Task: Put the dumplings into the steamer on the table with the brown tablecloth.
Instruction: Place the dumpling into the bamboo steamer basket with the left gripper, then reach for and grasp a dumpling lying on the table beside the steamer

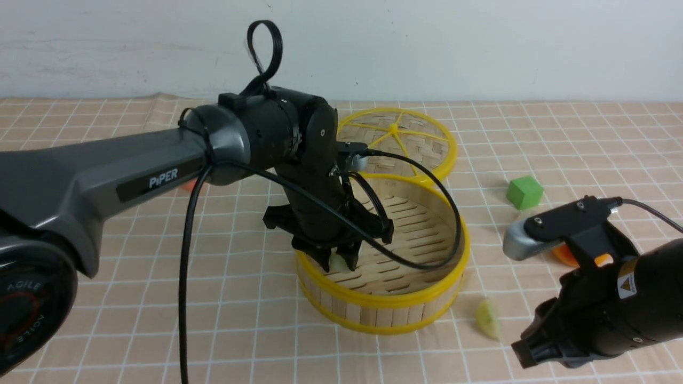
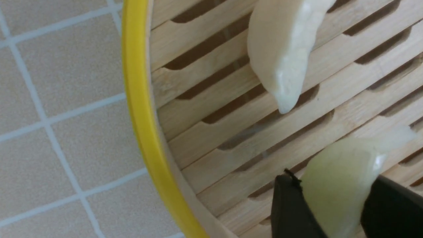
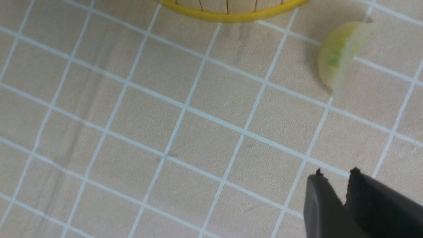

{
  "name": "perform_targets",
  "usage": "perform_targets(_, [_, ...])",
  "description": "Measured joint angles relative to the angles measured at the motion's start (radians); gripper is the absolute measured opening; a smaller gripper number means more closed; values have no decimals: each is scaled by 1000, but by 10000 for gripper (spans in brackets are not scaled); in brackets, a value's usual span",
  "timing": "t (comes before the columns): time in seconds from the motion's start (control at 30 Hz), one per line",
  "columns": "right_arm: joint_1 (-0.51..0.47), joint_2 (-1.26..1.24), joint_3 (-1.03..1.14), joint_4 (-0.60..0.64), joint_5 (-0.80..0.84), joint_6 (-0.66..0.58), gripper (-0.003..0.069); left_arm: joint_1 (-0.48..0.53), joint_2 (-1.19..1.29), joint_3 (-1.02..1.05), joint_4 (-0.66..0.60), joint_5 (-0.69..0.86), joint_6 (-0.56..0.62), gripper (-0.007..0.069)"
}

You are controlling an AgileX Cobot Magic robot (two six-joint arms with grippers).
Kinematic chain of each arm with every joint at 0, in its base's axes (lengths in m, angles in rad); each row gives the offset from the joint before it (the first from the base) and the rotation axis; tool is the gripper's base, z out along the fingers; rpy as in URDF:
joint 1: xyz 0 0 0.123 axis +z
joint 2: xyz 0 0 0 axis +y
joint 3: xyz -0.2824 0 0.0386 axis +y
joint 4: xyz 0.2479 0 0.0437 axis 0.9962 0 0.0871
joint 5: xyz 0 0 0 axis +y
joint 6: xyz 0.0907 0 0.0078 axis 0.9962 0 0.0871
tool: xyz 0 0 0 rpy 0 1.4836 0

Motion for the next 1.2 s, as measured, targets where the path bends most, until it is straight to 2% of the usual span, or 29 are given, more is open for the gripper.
perform_targets(0.17, [0,0,-2,0,2,0,133,-1,10,-7,-5,13,4,381])
perform_targets(0.43, [0,0,-56,-42,35,-33,140,-1,7,-148,1,149,19,388])
perform_targets(0.63, [0,0,-131,-103,26,-39,150,-1,-68,-297,2,294,113,383])
perform_targets(0.77, [-20,25,-196,-177,-47,-23,158,-1,-189,-306,1,313,142,332])
perform_targets(0.93, [-124,141,-340,-189,-29,36,167,-1,-351,-281,-1,320,167,227])
perform_targets(0.97, [-159,208,-415,-192,20,34,174,-1,-431,-238,-1,320,178,183])
perform_targets(1.03, [-179,301,-519,-196,90,22,185,-1,-509,-159,-2,321,190,150])
perform_targets(1.2, [-207,524,-767,-198,208,90,278,-1,-687,114,11,322,210,119])
